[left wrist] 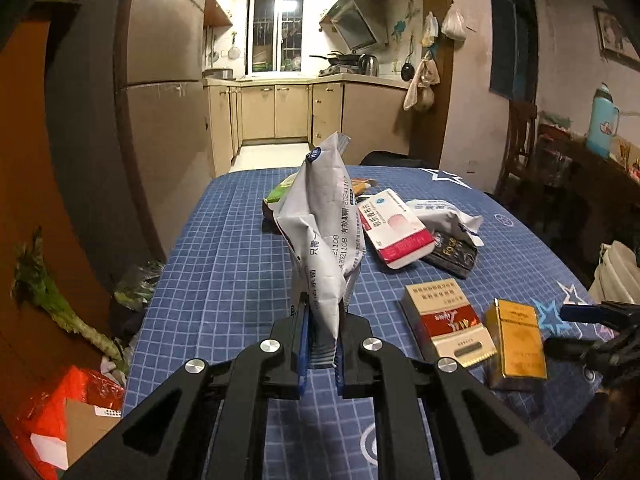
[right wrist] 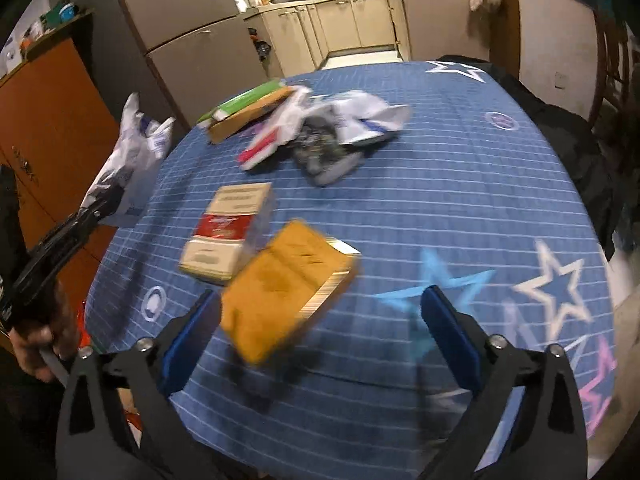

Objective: Collect trash
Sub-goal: 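Grasp the white wrapper with the left tool while the right tool grasps the gold cigarette pack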

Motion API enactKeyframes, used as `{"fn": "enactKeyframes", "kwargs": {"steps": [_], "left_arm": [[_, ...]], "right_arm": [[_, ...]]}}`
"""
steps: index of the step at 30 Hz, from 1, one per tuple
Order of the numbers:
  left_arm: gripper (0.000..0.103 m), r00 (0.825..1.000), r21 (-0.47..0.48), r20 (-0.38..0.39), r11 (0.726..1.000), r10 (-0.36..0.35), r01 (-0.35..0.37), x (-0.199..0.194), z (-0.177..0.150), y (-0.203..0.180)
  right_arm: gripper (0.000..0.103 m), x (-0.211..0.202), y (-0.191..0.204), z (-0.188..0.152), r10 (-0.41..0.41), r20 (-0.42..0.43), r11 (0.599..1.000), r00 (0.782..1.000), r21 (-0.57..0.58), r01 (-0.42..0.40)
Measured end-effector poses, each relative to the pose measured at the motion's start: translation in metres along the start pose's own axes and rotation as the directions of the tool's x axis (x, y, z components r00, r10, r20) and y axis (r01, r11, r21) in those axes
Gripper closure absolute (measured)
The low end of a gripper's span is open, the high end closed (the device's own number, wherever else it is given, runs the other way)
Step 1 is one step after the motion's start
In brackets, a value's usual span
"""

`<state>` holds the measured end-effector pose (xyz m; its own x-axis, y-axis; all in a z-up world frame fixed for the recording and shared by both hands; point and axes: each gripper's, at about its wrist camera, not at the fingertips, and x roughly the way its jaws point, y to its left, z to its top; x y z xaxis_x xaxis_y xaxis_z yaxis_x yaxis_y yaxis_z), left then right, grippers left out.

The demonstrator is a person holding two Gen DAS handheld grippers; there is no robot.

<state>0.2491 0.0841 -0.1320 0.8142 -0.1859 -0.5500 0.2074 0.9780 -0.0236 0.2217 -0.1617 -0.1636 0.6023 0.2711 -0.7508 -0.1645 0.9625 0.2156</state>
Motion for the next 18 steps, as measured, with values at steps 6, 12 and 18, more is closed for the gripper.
{"fn": "enactKeyframes", "kwargs": {"steps": [6, 12, 18], "left_arm": [[0.092, 1.000, 0.015, 0.020, 1.000, -0.015, 0.015, -0.005, -0.001, -0.008], [0.092, 0.999, 0.014, 0.014, 0.999, -0.038, 0.038, -0.004, -0.006, -0.008], [0.092, 0.998, 0.012, -0.012, 0.998, -0.054, 0.054, 0.001, -0.012, -0.008]], "right_arm": [[0.005, 0.032, 0.034, -0.014, -0.135, -0.016, 0.989, 0.991, -0.057, 0.134], [0.011, 0.021, 0.016, -0.021, -0.158, 0.033, 0.987, 0.987, -0.029, 0.159], [0.013, -0.001, -0.028, -0.033, -0.213, 0.032, 0.976, 0.976, 0.042, 0.212]]}}
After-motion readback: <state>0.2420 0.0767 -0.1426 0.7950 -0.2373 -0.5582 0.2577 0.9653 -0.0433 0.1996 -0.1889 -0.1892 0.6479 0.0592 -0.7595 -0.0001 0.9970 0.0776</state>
